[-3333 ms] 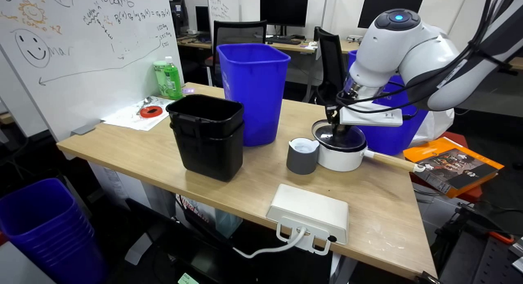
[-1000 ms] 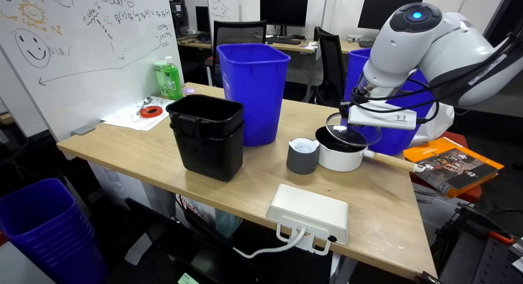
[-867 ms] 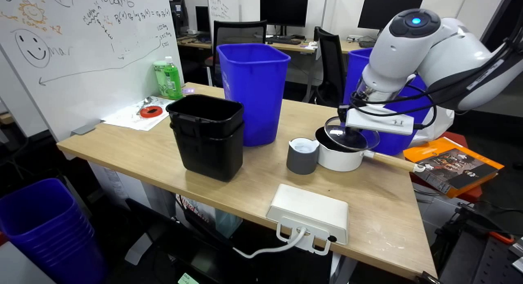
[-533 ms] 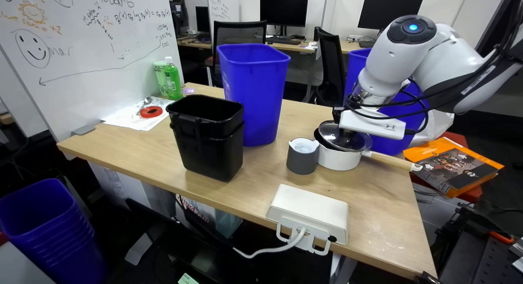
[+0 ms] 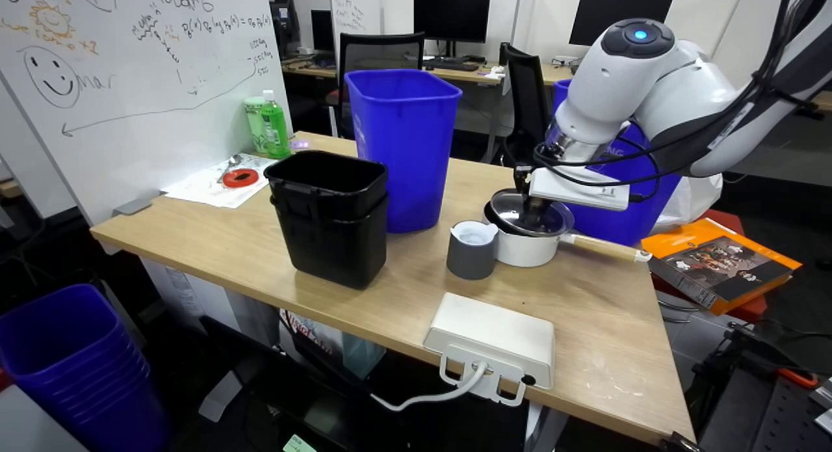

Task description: Pick up the white object from the mug and put it in the pot, then close the lid of the pot

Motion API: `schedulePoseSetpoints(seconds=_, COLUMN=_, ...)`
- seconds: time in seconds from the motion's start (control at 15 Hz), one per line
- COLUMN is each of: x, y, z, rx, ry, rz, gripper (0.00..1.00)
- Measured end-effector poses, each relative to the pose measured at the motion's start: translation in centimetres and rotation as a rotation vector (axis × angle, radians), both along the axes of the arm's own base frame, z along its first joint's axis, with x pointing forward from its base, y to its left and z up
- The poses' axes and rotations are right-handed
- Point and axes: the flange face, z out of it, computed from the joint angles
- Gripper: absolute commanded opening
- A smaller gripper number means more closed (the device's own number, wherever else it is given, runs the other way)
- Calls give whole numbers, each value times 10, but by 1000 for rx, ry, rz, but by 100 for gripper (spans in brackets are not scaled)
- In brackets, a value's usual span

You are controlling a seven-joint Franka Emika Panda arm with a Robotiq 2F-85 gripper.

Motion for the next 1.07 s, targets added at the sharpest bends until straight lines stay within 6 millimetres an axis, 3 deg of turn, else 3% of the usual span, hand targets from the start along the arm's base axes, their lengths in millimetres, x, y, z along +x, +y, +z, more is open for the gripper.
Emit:
schedulePoseSetpoints(seconds=0.67, x=36, y=27, z=8, rx=71, ry=150, rz=269, gripper=13)
schedulePoseSetpoints(seconds=1.07, x=45, y=21, z=11, rx=87, ry=212, rz=337, gripper=13)
